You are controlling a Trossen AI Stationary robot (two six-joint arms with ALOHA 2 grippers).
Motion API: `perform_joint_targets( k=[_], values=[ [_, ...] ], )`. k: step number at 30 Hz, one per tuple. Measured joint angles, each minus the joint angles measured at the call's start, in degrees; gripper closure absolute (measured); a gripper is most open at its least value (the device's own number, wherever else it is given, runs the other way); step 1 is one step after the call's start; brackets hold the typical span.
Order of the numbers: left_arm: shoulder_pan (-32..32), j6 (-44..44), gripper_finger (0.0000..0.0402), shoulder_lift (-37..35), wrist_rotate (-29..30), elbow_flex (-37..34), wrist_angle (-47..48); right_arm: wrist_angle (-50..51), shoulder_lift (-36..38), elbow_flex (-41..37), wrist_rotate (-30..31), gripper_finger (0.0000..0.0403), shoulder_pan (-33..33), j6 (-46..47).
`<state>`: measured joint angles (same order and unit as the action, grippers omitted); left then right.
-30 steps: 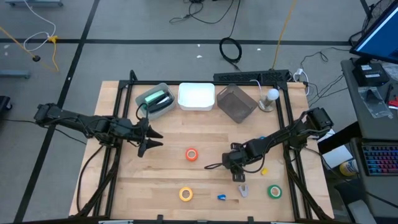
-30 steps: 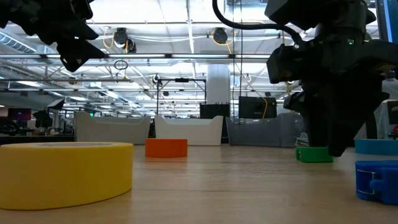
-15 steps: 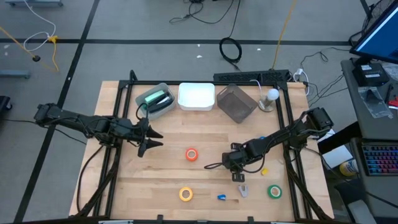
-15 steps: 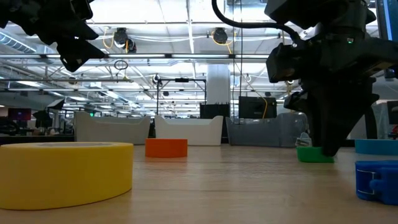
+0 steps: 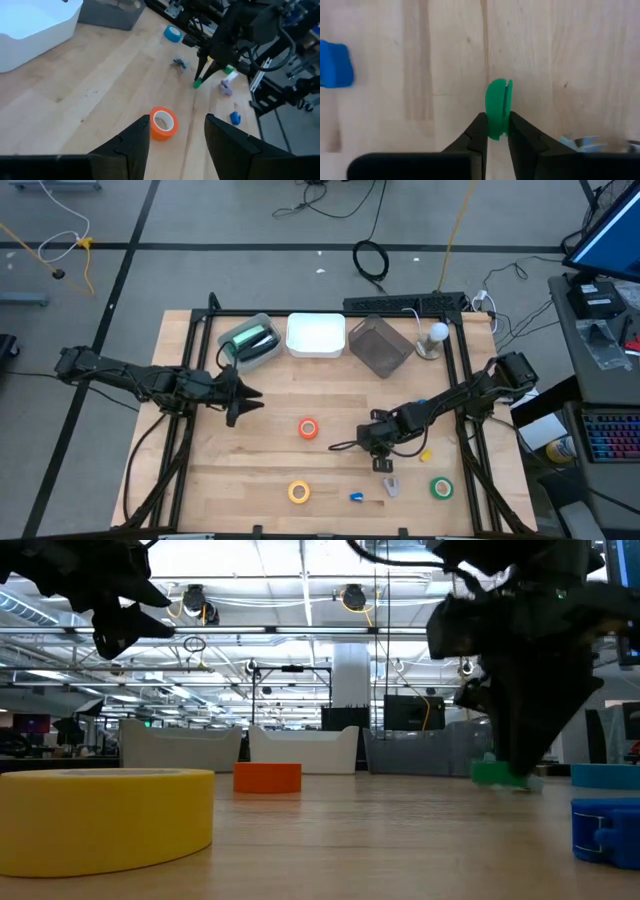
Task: Pick and place Stapler, Stapler remover, tape
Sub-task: Put the green stapler into the gray bin
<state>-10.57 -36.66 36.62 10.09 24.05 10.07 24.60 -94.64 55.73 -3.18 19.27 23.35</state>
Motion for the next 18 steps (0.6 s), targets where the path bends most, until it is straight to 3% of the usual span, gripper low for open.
perform_joint_targets(
  k=[10,18],
  values=[
    [0.0,-1.6,0.0215,0.1,0.5,0.0,-6.5,-7.9,6.4,0.0,0.1,0.0361,-3.5,-0.2],
    [-0.1,0.8,0.0215,1.9,-0.1,0.0,-13.8,-21.6,8.0,0.0,-0.3,0.0361,-8.4,-1.9]
  ],
)
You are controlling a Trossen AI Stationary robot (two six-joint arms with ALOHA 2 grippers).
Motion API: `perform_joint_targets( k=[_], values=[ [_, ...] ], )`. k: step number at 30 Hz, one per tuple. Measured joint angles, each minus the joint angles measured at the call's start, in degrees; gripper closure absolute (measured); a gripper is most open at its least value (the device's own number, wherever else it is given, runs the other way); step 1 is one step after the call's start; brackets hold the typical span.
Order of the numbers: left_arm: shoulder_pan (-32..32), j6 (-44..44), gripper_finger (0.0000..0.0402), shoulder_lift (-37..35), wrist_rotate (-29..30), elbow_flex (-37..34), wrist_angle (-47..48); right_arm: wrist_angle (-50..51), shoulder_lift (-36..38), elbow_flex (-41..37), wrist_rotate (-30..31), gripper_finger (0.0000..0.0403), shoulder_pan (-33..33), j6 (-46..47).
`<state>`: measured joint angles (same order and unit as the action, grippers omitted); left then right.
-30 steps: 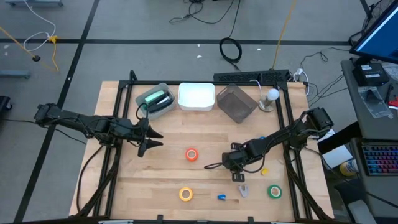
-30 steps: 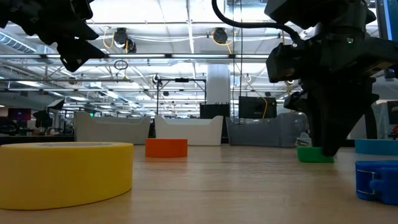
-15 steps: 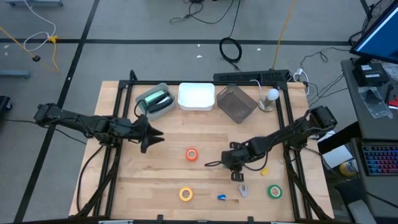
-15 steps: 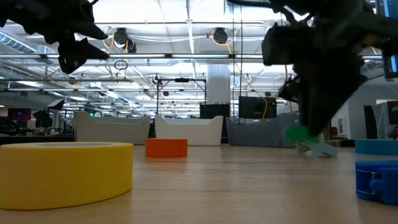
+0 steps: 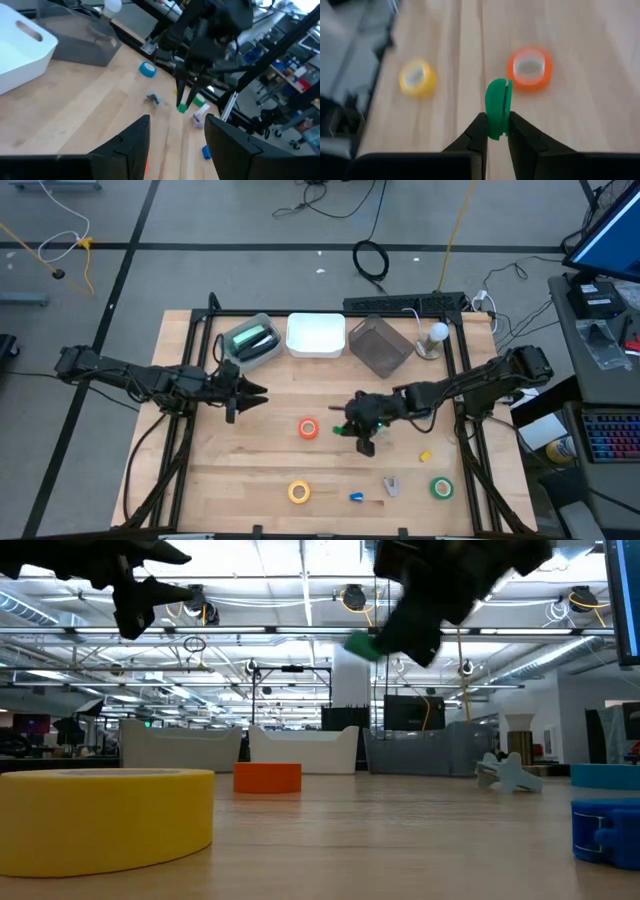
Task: Pick and place Stapler, Stapler remover, tape
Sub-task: Put the green stapler into the gray bin
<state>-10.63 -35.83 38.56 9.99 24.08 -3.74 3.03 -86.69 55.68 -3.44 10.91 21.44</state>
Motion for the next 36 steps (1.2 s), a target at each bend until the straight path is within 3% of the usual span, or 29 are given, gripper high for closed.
perform_joint_targets(
  k=[9,19,31,36],
  values=[
    [0.0,7.3,0.0215,11.4,-1.9,0.0,-11.8,-13.7,0.0,0.1,-1.1,0.0361,-5.3,-0.2],
    [0.1,13.8,0.0215,24.5,-1.4,0.3,-30.5,-20.2,0.0,0.1,-1.0,0.0361,-7.0,-1.6],
    [0.7,14.9,0.0215,36.1,2.3,8.4,-30.9,-22.5,0.0,0.1,-1.1,0.0361,-7.1,-2.8],
    [2.0,14.2,0.021,37.4,1.8,9.3,-30.7,-22.5,0.0,0.0,-1.0,0.0361,-7.1,-2.7]
  ],
)
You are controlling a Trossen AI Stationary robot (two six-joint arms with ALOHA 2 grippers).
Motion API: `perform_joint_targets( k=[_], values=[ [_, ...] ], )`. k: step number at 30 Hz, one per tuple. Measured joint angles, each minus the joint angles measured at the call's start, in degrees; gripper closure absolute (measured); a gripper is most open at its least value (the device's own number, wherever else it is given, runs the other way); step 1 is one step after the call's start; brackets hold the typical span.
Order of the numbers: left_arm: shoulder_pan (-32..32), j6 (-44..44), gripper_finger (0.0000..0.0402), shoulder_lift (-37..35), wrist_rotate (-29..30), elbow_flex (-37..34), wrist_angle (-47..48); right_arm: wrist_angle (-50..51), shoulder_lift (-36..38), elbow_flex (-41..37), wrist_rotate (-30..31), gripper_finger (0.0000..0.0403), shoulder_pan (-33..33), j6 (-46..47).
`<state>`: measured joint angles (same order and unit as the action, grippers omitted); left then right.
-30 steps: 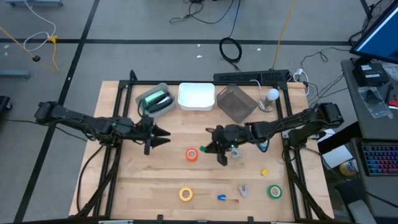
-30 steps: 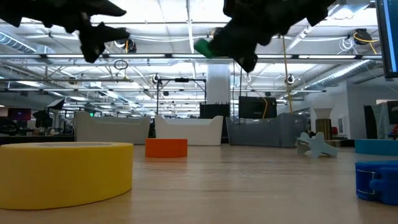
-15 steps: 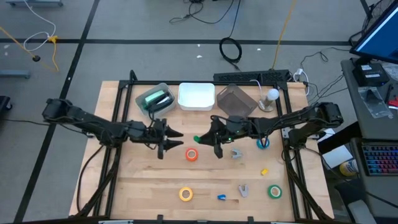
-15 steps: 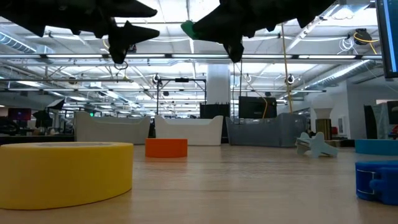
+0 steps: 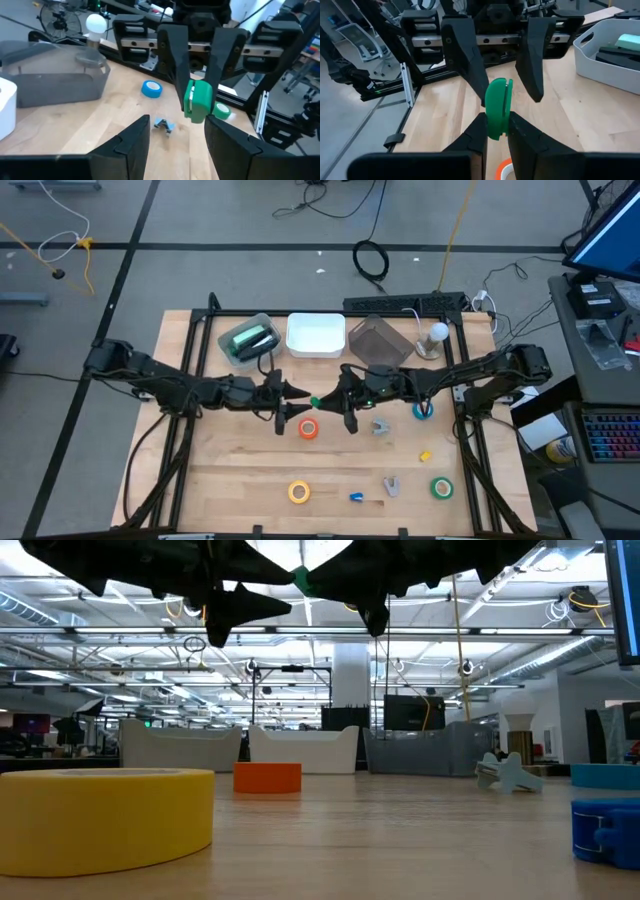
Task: Pick and place Stapler, Stapler remover, tape
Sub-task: Put the green stapler into the gray bin
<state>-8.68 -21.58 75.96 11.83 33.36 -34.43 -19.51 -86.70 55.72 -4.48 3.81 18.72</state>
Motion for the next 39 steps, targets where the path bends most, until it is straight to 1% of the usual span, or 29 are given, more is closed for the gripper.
perform_joint_targets(
  k=[4,7,10,15,18,22,30,39],
  values=[
    [0.5,-2.1,0.0191,0.0,-0.4,0.0,-0.4,0.0,0.0,0.0,0.1,0.0361,0.0,-0.1],
    [0.6,-2.3,0.0177,0.0,-1.9,0.0,-2.4,-0.2,0.1,0.0,-0.1,0.036,0.0,-0.5],
    [0.6,-2.5,0.0171,0.4,-2.4,0.1,-3.5,0.1,0.0,0.0,-0.1,0.036,0.0,-1.1],
    [0.6,-2.4,0.017,1.1,-2.8,0.1,-5.1,-1.3,0.0,0.0,-0.1,0.0359,0.0,-1.4],
    [0.6,-2.6,0.0169,1.8,-2.9,0.0,-4.4,-2.1,0.0,0.0,-0.1,0.0359,-0.1,-1.4],
    [1.1,-2.7,0.0169,2.5,-3.3,0.2,-7.0,-2.1,0.0,0.0,0.0,0.0359,-0.2,-1.4],
    [2.7,-2.1,0.0169,3.9,-7.4,3.0,-5.4,-2.6,0.0,0.0,0.1,0.0358,-0.5,-1.3],
    [3.6,-4.4,0.017,3.9,-8.9,3.1,-3.0,-1.7,0.0,0.0,0.2,0.0358,-0.5,-1.1]
  ],
)
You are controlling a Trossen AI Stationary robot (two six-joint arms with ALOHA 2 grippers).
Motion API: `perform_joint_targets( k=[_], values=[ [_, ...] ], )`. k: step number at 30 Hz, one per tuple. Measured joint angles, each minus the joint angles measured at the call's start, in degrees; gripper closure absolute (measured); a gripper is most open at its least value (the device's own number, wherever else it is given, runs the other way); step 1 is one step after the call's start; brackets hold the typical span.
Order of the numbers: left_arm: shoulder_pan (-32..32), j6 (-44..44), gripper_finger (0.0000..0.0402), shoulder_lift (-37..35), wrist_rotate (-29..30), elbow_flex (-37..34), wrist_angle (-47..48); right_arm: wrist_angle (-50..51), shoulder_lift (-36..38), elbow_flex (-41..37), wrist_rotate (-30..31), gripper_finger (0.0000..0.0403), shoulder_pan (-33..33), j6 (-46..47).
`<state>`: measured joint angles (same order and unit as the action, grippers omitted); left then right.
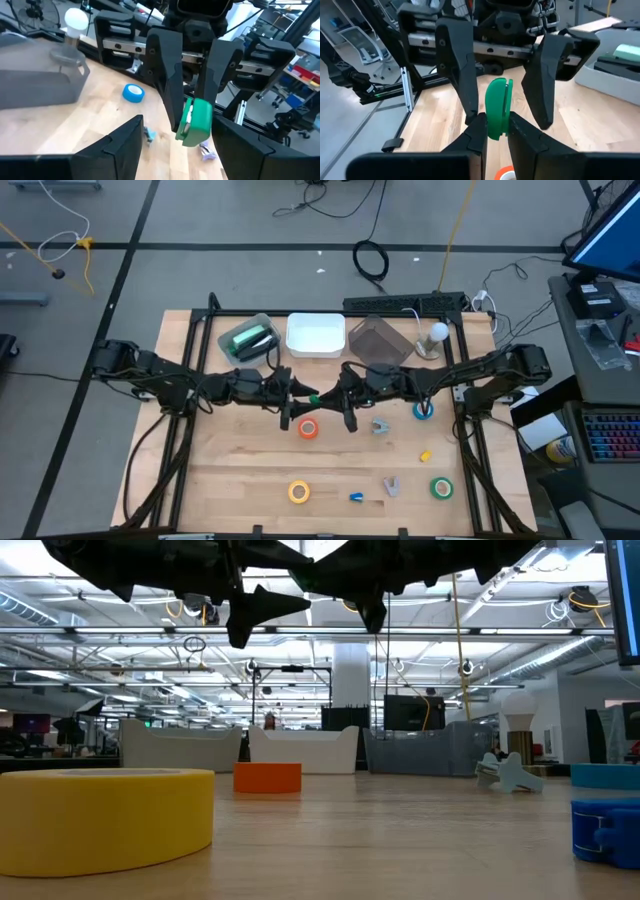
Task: Pick and place Stapler, Stapler remover, tape
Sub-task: Put the green stapler into the gray bin
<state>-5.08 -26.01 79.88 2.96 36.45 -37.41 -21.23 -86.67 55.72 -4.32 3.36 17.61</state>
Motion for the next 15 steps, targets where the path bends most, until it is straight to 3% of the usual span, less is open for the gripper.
perform_joint_targets(
  k=[15],
  values=[
    [0.3,-2.0,0.017,0.0,0.0,0.0,-1.1,0.5,0.0,0.0,-0.2,0.0358,0.0,0.1]
  ],
)
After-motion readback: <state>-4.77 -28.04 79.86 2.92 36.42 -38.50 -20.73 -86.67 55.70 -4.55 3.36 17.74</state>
